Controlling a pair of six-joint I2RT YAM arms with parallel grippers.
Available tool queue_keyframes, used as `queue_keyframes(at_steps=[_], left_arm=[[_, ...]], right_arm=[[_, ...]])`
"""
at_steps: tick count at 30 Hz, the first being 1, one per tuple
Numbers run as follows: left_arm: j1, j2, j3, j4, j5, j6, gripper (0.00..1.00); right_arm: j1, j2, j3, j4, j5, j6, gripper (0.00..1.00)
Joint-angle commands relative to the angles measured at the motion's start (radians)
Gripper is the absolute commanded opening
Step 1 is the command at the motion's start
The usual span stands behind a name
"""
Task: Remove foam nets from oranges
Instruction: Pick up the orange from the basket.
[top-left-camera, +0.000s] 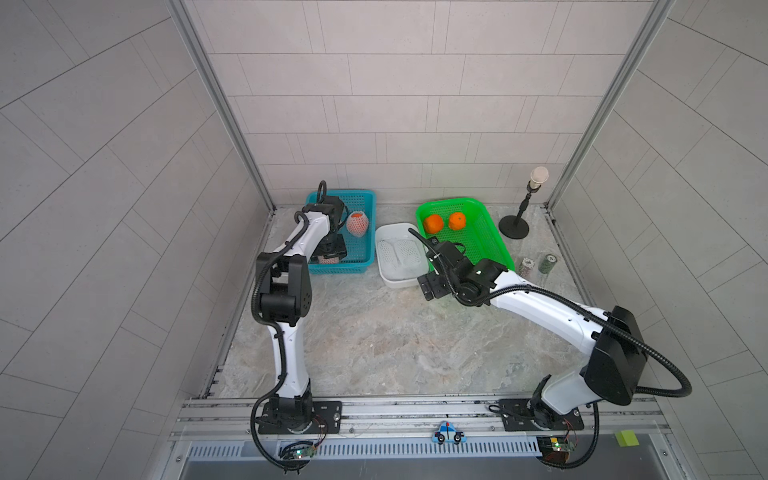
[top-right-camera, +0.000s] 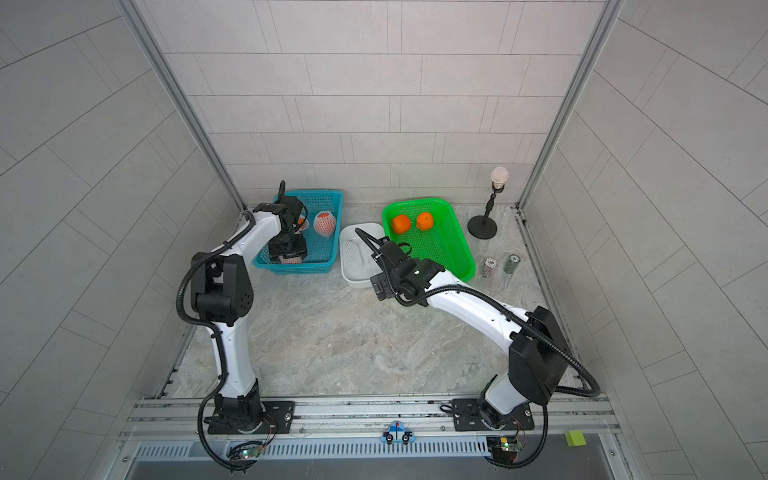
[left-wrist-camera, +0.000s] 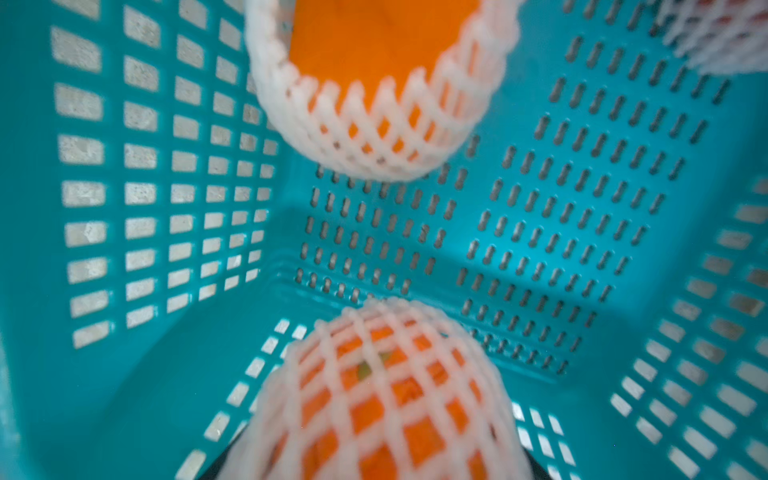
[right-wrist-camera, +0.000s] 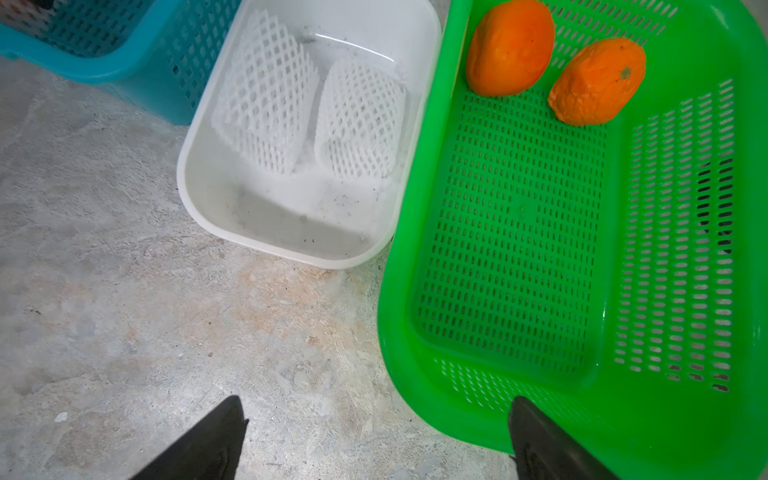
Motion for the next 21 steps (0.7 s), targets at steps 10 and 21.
queue_keyframes(at_steps=[10,21], left_arm=[[-0.121,-0.231,-0.090,-0.118,-0.041,0.041,0.67],[-0.179,-0.267,-0.079,-0.190,-0.042,0.064,0.67]], right_arm=[[0.023,-0.180,-0.163,0.205,-0.118,-0.130,1.00],[0.040,-0.217,-0.217,0.227,-0.161,-0.138,1.00]])
